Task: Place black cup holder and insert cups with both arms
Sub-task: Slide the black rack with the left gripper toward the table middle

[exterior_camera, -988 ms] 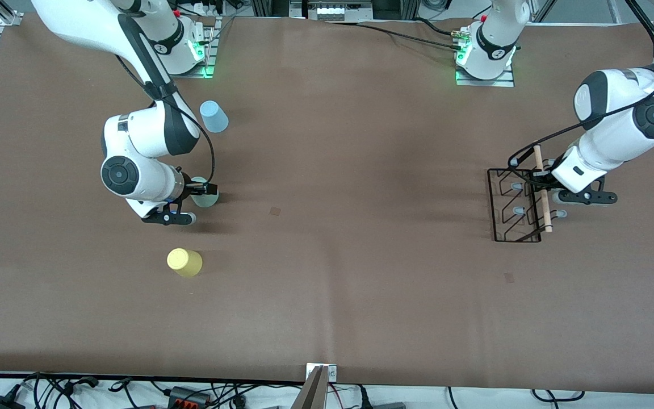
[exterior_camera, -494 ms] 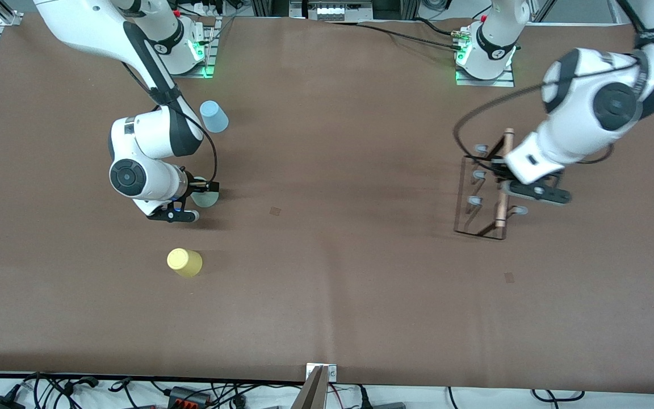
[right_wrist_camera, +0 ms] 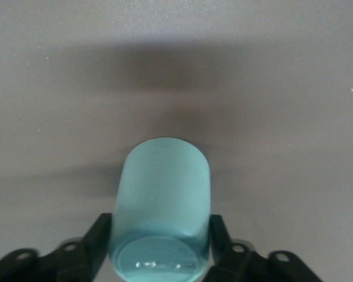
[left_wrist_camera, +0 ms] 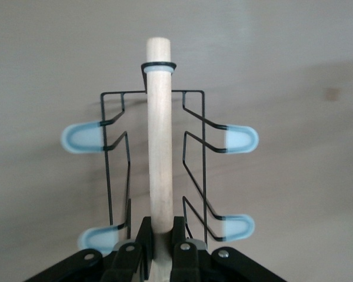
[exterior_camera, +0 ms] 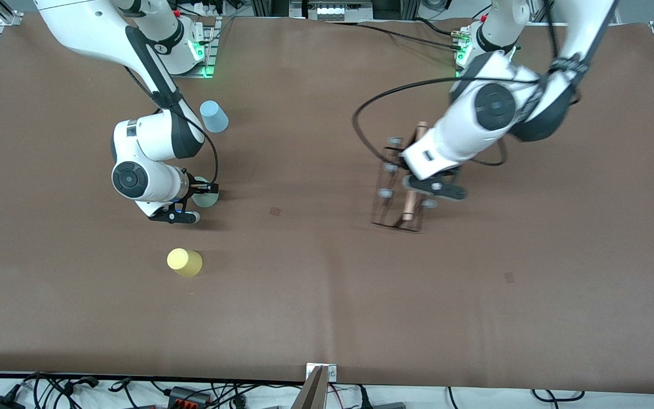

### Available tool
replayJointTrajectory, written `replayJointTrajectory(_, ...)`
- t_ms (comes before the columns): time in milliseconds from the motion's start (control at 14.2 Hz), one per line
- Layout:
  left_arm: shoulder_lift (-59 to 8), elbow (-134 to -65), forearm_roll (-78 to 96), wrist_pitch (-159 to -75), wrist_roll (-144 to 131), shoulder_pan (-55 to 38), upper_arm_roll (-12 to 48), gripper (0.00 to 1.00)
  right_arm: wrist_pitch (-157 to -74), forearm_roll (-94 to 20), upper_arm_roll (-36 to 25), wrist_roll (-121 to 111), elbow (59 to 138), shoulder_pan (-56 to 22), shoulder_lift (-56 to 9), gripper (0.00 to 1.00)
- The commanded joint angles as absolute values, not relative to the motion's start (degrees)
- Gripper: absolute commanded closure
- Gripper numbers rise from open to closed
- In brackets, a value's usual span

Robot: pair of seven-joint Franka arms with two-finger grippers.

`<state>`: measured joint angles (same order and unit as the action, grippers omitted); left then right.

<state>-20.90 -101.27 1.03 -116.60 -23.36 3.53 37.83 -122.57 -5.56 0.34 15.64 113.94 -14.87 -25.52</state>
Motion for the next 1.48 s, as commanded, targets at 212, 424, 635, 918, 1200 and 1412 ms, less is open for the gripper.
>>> replayJointTrajectory(212, -33.5, -86.8, 0.9, -117.1, -36.9, -10.0, 37.6, 0.99, -113.6, -6.3, 0.2, 14.8, 106.6, -14.2, -24.3, 0.72)
replayJointTrajectory(424, -35.8, -86.9, 0.9, -123.6, -41.5, -13.4, 37.4, 0.99, -100.5, -6.4, 0.0, 13.7, 95.7, -12.5, -24.4, 0.72)
replayJointTrajectory(635, -37.3, -86.8, 0.5, -125.6, -43.1, -14.1, 37.2, 0.99, -97.6, -6.4, 0.0, 12.6, 90.6, -11.0, -24.5, 0.72)
replayJointTrajectory(918, -38.9, -86.8, -1.3, -125.7, -43.9, -14.2, 36.9, 0.87, -97.7, -6.4, 0.0, 12.7, 90.1, -11.0, -24.4, 0.72)
replayJointTrajectory(1200, -37.9, -86.7, -1.3, -124.2, -43.9, -13.1, 36.8, 0.49, -97.7, -6.4, 0.0, 12.7, 90.1, -11.1, -24.5, 0.72)
replayJointTrajectory(1412, -35.9, -84.8, -1.3, -118.3, -43.6, -8.5, 37.6, 0.3, -97.6, -6.4, 0.2, 12.3, 90.1, -11.1, -24.3, 0.72)
